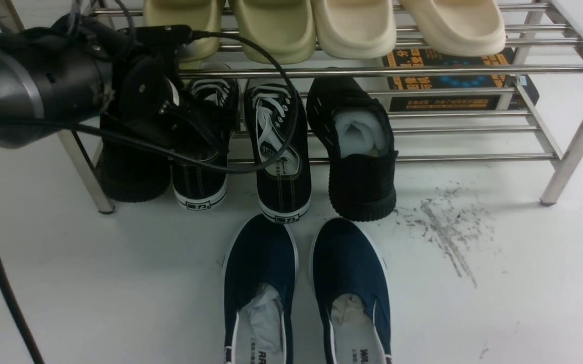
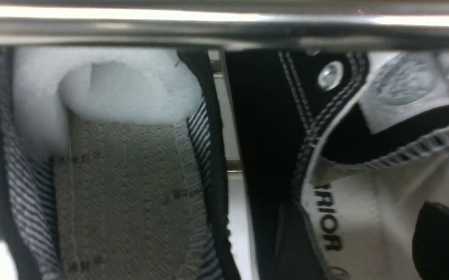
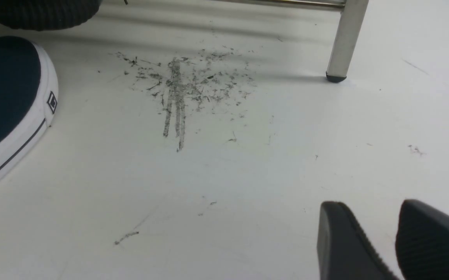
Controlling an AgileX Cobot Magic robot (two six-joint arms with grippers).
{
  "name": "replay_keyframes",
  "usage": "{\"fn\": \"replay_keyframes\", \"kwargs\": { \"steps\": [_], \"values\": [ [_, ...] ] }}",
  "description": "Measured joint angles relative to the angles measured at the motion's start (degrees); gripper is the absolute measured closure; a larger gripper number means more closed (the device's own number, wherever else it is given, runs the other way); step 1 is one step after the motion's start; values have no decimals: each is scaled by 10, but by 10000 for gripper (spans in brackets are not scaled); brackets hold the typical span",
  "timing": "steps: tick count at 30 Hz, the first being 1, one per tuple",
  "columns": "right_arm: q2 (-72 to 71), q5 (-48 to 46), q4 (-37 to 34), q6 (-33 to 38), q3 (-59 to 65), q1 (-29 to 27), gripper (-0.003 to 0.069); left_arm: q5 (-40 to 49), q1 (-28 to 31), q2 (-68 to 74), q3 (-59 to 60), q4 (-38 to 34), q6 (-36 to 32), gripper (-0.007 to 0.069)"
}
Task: Take the shoes off the shelf with your hand on the white table.
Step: 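Grasp the leftmost shoe on the bottom shelf of the shoe rack with the left gripper, then set the held shoe down on the floor in front of the rack with the left gripper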
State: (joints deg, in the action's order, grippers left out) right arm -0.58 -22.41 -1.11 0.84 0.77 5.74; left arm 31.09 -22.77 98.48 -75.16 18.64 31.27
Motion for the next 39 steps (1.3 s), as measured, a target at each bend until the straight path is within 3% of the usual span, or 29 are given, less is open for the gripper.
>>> {"fn": "replay_keyframes", "kwargs": {
  "steps": [11,18,20,31,39],
  "values": [
    [0,0,0,0,0,0,421,-8,0,35,-1,43,0,234],
    [0,0,0,0,0,0,421,-1,1,38,-2,57,2,569],
    [0,0,0,0,0,0,421,3,1,33,-2,53,2,609],
    [0,0,0,0,0,0,421,73,1,-55,-1,-110,-8,613],
    [0,0,0,0,0,0,421,147,1,-130,0,-240,-106,611]
  ]
}}
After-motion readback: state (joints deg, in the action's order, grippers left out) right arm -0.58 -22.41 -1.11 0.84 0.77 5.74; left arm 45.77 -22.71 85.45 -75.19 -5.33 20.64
